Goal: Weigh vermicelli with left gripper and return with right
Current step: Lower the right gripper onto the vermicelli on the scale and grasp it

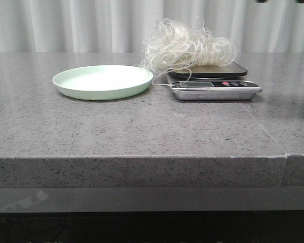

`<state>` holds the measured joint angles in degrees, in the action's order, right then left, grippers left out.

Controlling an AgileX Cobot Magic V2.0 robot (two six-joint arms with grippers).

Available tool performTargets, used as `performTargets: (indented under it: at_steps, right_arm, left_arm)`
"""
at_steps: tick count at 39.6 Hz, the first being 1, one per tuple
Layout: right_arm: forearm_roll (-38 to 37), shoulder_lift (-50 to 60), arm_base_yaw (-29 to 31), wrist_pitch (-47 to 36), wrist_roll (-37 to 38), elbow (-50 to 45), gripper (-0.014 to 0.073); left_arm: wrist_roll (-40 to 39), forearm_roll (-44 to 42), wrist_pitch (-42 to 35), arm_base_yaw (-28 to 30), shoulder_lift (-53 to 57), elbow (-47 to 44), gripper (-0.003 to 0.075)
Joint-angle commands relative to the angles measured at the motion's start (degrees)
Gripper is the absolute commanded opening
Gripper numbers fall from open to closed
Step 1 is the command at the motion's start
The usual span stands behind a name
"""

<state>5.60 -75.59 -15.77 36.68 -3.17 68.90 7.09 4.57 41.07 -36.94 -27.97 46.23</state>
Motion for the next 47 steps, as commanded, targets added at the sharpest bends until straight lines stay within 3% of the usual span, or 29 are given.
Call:
performTargets:
  at_steps: [1, 22, 37, 40, 47]
  right_arm:
    - [0.5, -3.7, -2.0, -2.5, -0.7, 7.3, 0.0545]
    - [4.6, -27.8, -4.6, 2.5, -0.7, 33.9, 0.0545]
    - [5.0, -37.6, -4.6, 11.4, -0.8, 45.1, 0.0542]
    - [5.0, -38.6, -4.6, 12.6, -0.8, 45.8, 0.0497]
    - [5.1, -38.9, -4.7, 13.8, -0.8, 46.2, 0.0279]
  left_arm:
    - [-0.6, 0.4, -4.6, -0.5, -0.4, 1.4, 0.0489]
    - [-0.6, 0.4, -4.6, -0.5, -0.4, 1.4, 0.0489]
    - [-0.6, 0.4, -4.6, -0.5, -0.4, 1.4, 0.0489]
    - [-0.6, 0.4, -4.6, -0.5, -0.4, 1.4, 0.0489]
    - [-0.6, 0.4, -4.6, -0.5, -0.4, 1.4, 0.0489]
